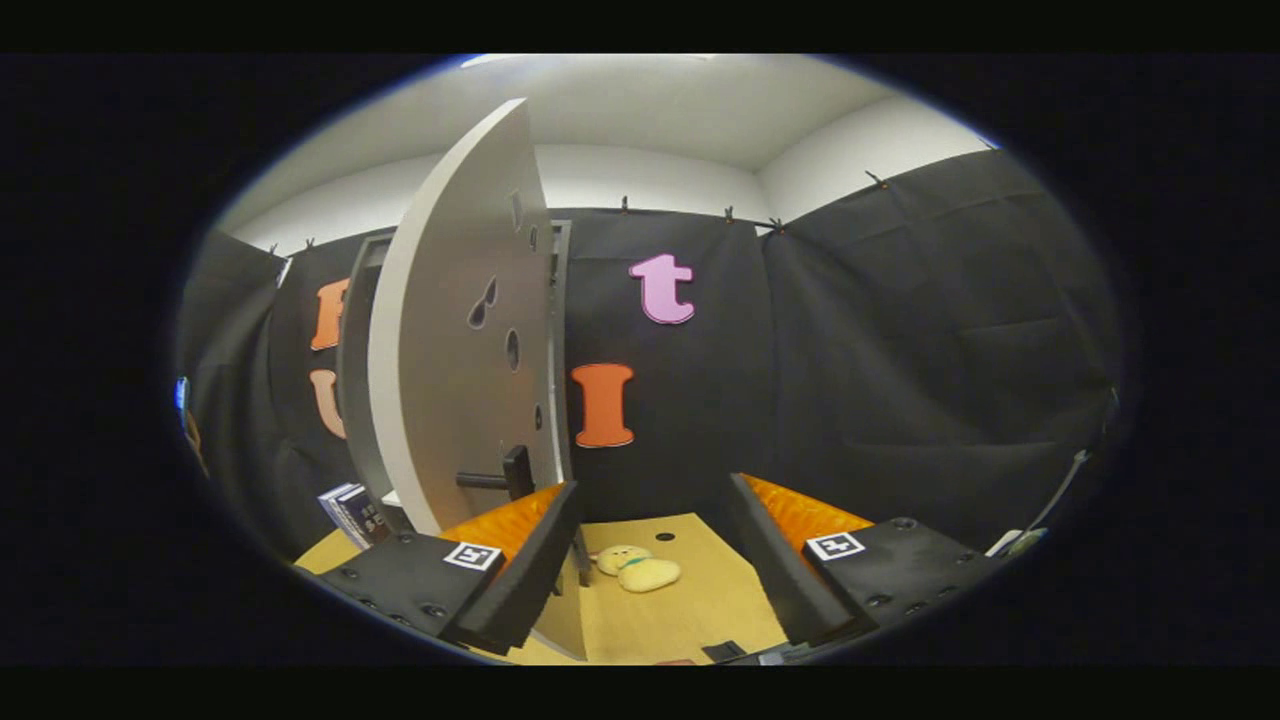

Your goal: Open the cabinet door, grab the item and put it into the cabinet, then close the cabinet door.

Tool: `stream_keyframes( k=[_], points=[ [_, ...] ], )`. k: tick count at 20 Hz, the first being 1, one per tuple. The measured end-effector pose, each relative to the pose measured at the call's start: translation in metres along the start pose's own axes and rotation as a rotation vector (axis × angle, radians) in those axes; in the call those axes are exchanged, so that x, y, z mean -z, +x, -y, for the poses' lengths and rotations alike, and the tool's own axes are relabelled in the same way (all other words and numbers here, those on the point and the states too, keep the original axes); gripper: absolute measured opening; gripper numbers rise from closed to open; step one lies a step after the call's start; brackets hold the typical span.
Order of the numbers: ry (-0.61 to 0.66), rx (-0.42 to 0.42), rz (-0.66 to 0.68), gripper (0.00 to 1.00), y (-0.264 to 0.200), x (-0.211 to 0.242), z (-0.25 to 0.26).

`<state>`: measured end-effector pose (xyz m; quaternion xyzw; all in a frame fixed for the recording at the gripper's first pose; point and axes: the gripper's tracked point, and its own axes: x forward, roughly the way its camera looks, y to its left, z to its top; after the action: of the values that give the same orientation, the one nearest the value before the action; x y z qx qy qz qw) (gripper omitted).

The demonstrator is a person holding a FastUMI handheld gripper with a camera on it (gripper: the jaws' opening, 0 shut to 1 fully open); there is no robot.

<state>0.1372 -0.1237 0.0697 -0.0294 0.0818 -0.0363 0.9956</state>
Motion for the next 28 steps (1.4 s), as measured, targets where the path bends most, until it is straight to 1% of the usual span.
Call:
stream_keyframes(
  k=[5,8,11,13,16,19,23,26,28],
  points=[
    [0.007,-0.038,0.019,0.96,-0.008,0.001,-0.060],
    [0.024,-0.094,0.027,0.96,-0.005,0.004,-0.111],
    [0.016,-0.157,0.024,0.96,0.007,0.006,-0.165],
    [0.021,-0.182,0.023,0.96,0.014,0.006,-0.193],
    [0.021,-0.212,0.016,0.95,0.019,0.009,-0.225],
    [-0.007,-0.219,0.012,0.95,0.024,0.012,-0.246],
    [0.001,-0.274,-0.001,0.95,0.035,0.020,-0.291],
    [-0.009,-0.259,-0.002,0.95,0.053,0.026,-0.311],
    [-0.009,-0.243,-0.008,0.95,0.065,0.030,-0.314]
  ],
)
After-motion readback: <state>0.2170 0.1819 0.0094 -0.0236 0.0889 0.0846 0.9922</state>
